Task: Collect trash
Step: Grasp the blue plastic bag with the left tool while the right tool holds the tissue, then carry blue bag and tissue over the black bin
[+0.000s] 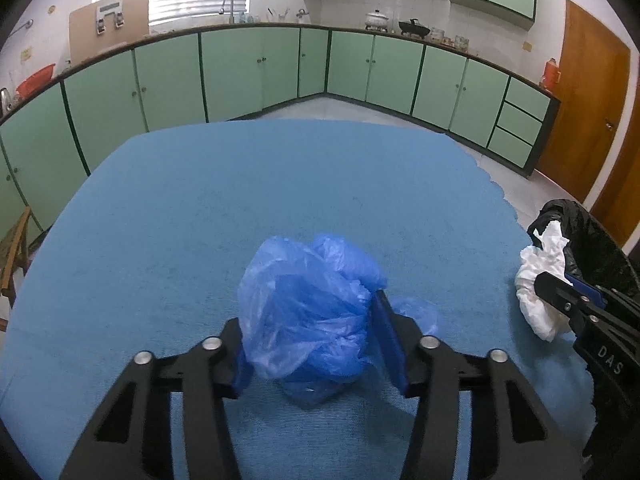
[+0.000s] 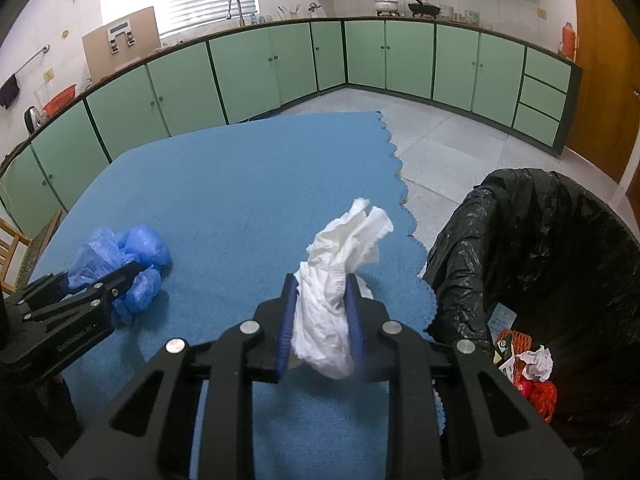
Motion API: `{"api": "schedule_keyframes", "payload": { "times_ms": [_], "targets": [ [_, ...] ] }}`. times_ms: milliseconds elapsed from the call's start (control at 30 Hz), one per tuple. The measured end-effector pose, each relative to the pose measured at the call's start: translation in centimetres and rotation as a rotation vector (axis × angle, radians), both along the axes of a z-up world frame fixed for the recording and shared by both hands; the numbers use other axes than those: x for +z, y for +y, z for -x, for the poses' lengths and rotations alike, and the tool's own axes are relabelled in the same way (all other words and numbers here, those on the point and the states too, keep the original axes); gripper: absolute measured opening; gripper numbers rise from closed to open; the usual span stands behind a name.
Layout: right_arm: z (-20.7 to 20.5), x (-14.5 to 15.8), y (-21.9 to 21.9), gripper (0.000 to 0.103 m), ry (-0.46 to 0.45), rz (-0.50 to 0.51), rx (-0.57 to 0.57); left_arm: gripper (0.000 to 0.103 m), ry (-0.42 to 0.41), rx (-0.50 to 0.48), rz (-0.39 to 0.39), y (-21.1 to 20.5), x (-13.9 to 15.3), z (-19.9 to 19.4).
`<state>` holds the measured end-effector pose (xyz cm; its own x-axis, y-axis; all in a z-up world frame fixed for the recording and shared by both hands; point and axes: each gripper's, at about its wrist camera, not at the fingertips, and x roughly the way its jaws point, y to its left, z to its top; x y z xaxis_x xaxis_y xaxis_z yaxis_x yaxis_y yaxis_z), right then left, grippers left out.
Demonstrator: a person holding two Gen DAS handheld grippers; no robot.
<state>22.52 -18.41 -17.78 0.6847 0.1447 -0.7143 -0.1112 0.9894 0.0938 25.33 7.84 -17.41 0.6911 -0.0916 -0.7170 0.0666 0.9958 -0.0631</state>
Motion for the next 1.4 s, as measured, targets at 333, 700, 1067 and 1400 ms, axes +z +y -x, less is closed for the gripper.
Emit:
{"api": "schedule_keyframes", "payload": {
  "times_ms": [333, 700, 1067, 1400],
  "targets": [
    [1.1, 2.4, -0.3, 0.023, -0.039, -0.016, 0.010, 0.036, -0.033, 0.006, 0.000, -0.1, 2.1, 1.4],
    [3.4, 6.8, -0.8, 0.023, -0.097, -0.031, 0.028, 0.035, -0.115, -0.007, -0.016, -0.9, 6.8, 4.1],
    [6.8, 10.7, -1.5, 0.023, -0.166, -0.036, 0.029, 0.035, -0.172, -0.051, 0.009, -2.0, 9.7, 7.0],
    [9.2, 13.2, -4.4, 0.023, -0.217, -0.029, -0.006, 0.035, -0.215, -0.111, 0.035, -4.6, 11.7, 8.3]
  ]
}}
